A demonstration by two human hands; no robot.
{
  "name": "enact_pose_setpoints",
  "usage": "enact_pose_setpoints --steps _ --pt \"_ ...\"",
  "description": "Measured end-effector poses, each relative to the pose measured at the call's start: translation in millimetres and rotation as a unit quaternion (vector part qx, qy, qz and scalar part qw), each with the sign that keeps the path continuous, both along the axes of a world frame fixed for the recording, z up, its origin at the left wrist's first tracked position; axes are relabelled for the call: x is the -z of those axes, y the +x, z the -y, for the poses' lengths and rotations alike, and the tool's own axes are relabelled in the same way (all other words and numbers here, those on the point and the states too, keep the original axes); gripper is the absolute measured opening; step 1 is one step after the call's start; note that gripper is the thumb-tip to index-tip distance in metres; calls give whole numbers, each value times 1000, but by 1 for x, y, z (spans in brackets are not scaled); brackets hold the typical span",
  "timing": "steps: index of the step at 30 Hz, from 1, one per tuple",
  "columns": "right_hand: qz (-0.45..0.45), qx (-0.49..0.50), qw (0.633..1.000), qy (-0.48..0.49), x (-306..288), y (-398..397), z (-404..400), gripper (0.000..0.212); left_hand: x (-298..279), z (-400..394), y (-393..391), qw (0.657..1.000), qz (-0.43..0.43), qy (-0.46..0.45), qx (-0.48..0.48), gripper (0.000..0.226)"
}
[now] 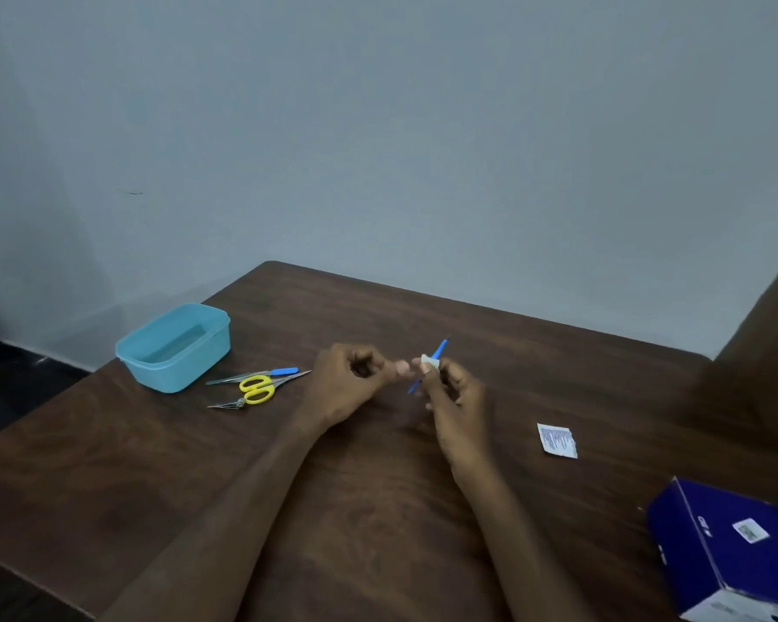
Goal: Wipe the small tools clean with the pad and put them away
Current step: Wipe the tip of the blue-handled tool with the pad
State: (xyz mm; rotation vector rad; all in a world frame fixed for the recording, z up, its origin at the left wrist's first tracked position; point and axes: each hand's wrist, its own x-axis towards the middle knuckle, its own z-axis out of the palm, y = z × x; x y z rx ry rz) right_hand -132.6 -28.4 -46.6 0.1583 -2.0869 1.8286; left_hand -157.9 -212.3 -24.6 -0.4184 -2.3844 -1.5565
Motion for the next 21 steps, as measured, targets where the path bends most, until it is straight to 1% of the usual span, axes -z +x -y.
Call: enact_pose_setpoints --steps 2,3,5,6,8,9,12,14,16,17,19,21 --pt "-4 -11 1000 28 -1 2 -2 19 -2 0 -2 999 -11 31 -41 58" --pt "-8 -16 998 62 -1 3 -3 21 -3 1 -3 998 -13 37 -43 55" --pt "-18 -19 993 115 -4 4 -1 22 -4 1 -5 999 -32 27 -26 32" --pt "-28 -19 991 128 -4 4 -2 20 -2 -2 -5 998 -58 10 -24 24" --pt "-40 -19 989 138 -5 4 -2 20 -1 -6 -3 994 -107 -22 -30 24" --pt "-39 -18 989 141 -5 4 -4 20 -2 -8 -3 993 -116 -21 -32 25" --pt "-39 -10 989 141 -4 5 0 30 -2 -2 -8 992 -128 -20 -7 21" --pt "-33 -9 990 136 -3 3 2 38 -4 3 -16 993 -114 -6 24 21" --pt "-20 0 994 111 -3 2 2 37 -5 4 -21 994 -98 20 44 20" --pt "-9 6 997 79 -4 1 2 33 -4 3 -23 994 -96 33 50 19" --pt "20 16 999 -23 -7 -1 -1 20 -1 -1 -25 993 -82 63 62 14" --pt "43 16 992 -114 -10 -3 -2 12 1 -3 -24 991 -53 95 81 9"
